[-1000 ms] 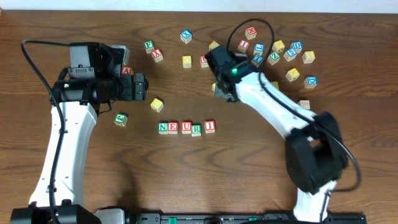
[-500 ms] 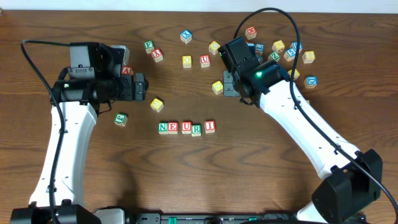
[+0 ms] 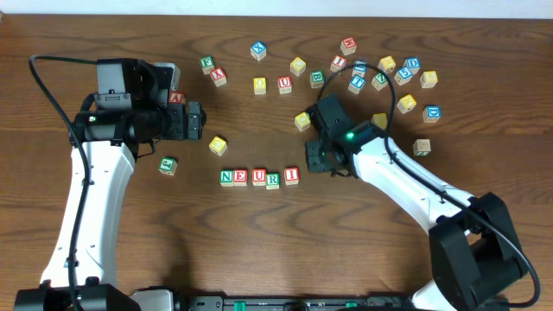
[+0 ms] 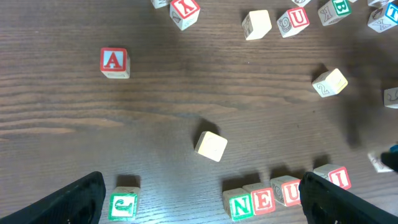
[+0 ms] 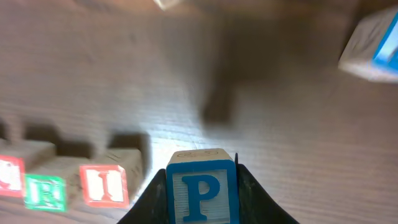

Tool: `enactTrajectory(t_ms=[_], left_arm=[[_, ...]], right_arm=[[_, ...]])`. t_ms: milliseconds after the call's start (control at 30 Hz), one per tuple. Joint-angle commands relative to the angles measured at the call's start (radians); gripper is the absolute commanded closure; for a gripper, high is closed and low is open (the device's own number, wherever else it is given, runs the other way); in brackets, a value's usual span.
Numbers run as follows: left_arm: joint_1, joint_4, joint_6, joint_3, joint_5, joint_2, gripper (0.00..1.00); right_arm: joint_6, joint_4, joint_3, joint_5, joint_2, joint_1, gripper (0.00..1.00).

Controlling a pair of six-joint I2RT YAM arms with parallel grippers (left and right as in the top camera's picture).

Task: Spell out NEURIPS
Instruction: 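Lift the P block and carry it toward the row's right end, then lower the blue P block to the right of the red I block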

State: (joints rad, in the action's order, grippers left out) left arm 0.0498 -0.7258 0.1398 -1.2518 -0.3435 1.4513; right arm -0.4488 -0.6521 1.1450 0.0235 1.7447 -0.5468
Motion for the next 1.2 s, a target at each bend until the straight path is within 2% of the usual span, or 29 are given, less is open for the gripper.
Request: enactTrajectory(t_ms=[0,433,1167], left_arm=[[0.002,0.000,0.021,-0.022,-0.014,0.001,0.02],[0.002,0.000,0.021,-0.022,-0.014,0.001,0.02],[0.002,0.000,0.021,-0.022,-0.014,0.001,0.02]], right_arm=[[-0.045,0.019,-0.040,-0.014,-0.004,-0.025,0.79],[-0.097,0.021,-0.061,0.069,-0.004,-0.102,0.75],[-0.103,0.061,-0.062,0.151,-0.003,-0.103,0.75]])
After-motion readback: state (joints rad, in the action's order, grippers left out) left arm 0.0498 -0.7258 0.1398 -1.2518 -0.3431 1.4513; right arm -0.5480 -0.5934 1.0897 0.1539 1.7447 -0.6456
